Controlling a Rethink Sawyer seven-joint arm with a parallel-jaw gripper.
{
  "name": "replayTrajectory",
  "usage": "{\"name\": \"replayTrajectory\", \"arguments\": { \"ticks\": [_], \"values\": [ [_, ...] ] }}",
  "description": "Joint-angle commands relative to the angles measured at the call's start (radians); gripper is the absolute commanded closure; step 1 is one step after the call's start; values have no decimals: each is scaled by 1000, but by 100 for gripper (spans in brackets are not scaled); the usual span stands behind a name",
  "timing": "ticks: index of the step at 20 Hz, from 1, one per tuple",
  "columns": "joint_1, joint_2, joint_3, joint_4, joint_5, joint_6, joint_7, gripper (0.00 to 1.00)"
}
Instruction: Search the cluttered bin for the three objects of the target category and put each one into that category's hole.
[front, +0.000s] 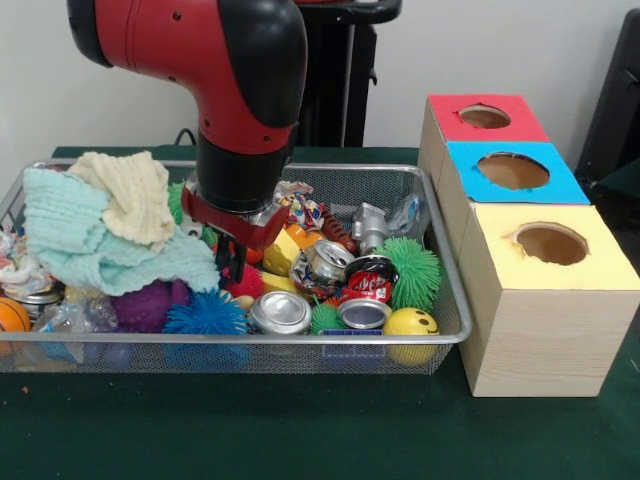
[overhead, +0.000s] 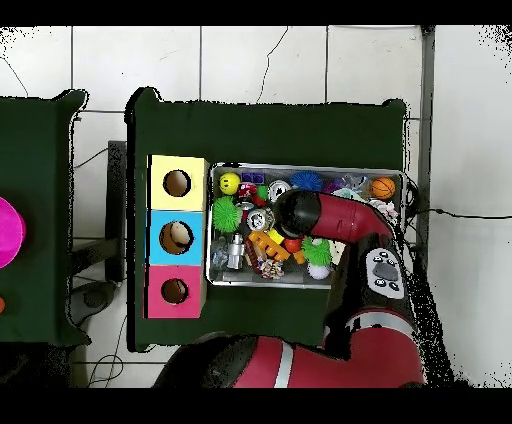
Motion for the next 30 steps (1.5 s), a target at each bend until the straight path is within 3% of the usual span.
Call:
{"name": "replayTrajectory", "arguments": {
  "ticks": [1,13,18,25,30],
  "values": [
    [-8,-21,76,49,66,62,121,100],
    [14,-33,57,43,100,120,137,100],
    [33,-59,50,82,117,113,169,100],
    [53,-94,26,167,98,14,173,100],
    [56,-131,12,270,73,-85,175,100]
  ]
}}
